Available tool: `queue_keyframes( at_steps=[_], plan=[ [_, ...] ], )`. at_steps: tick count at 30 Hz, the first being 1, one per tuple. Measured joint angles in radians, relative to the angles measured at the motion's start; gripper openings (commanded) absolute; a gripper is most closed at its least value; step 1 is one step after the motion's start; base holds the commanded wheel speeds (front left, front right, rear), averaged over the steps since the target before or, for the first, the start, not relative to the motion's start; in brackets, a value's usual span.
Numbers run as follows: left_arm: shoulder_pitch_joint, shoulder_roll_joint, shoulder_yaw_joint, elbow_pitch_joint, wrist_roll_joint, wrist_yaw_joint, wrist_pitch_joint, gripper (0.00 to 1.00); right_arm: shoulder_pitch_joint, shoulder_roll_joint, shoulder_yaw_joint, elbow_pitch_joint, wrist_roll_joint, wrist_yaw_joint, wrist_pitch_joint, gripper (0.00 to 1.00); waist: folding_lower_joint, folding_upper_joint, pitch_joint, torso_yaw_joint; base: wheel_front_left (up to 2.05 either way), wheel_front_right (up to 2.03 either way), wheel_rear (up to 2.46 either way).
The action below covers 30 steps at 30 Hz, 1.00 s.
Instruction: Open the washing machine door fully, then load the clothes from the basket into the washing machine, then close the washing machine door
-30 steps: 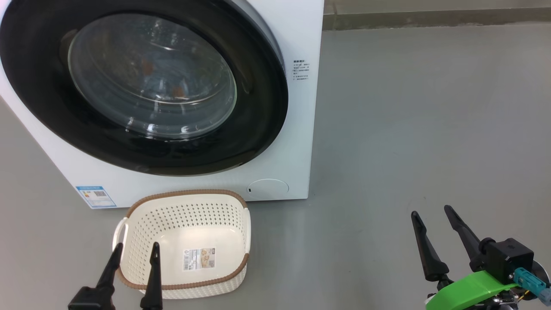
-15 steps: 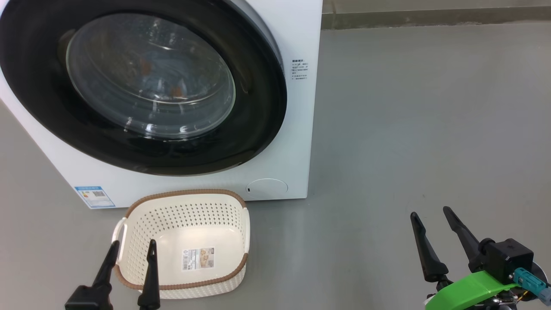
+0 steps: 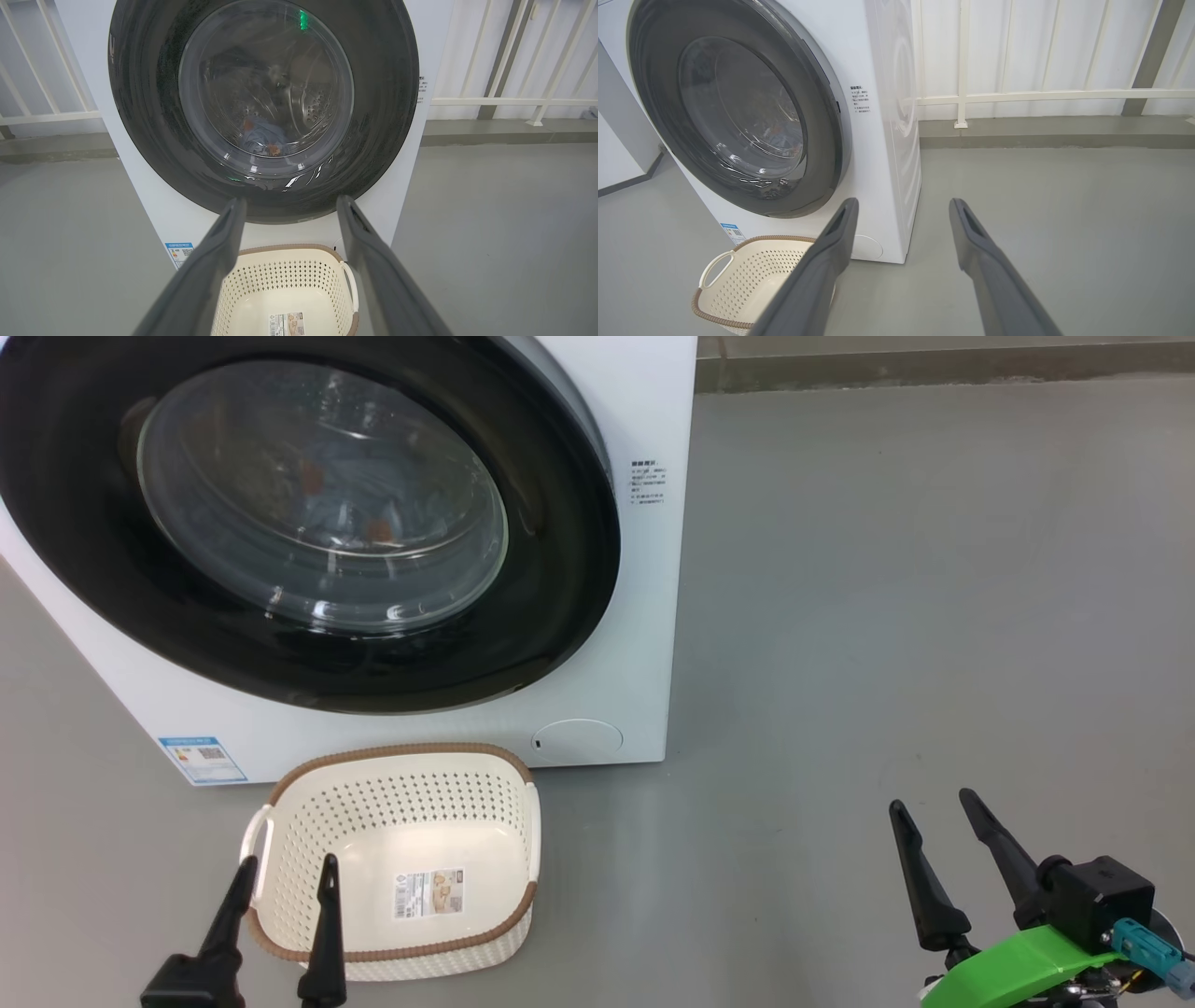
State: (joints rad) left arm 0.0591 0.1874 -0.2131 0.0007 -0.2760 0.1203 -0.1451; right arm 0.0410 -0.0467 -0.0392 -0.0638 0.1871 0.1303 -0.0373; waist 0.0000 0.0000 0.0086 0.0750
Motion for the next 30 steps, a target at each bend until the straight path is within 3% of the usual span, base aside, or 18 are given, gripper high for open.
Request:
queue_keyframes(
  at_steps=[1, 2, 9, 30],
  plan=[
    [0.0, 0.001, -0.001, 0.0, 0.0, 0.0, 0.0, 1.0, 0.0, 0.0, 0.0, 0.001, 0.0, 0.0, 0.0, 1.0, 0.0, 0.0, 0.0, 0.0, 0.0, 0.0, 0.0],
    [0.0, -0.001, -0.001, 0.004, 0.0, 0.0, 0.0, 0.0, 0.0, 0.0, 0.0, 0.006, 0.0, 0.0, 0.0, 0.0, 0.0, 0.0, 0.0, 0.0, 0.0, 0.0, 0.0],
    [0.029, -0.035, -0.015, 0.063, -0.022, -0.001, 0.002, 0.0, 0.021, 0.004, 0.0, 0.079, 0.017, 0.0, 0.001, 0.0, 0.0001, 0.0, 0.0, -0.001, 0.0, 0.0, 0.0],
    [0.015, -0.041, 0.021, 0.1, -0.267, -0.039, 0.039, 0.0, 0.019, -0.001, -0.002, 0.123, 0.272, 0.0, 0.018, 0.0, 0.0002, 0.0, -0.001, -0.015, 0.0, 0.0, 0.0]
  ],
)
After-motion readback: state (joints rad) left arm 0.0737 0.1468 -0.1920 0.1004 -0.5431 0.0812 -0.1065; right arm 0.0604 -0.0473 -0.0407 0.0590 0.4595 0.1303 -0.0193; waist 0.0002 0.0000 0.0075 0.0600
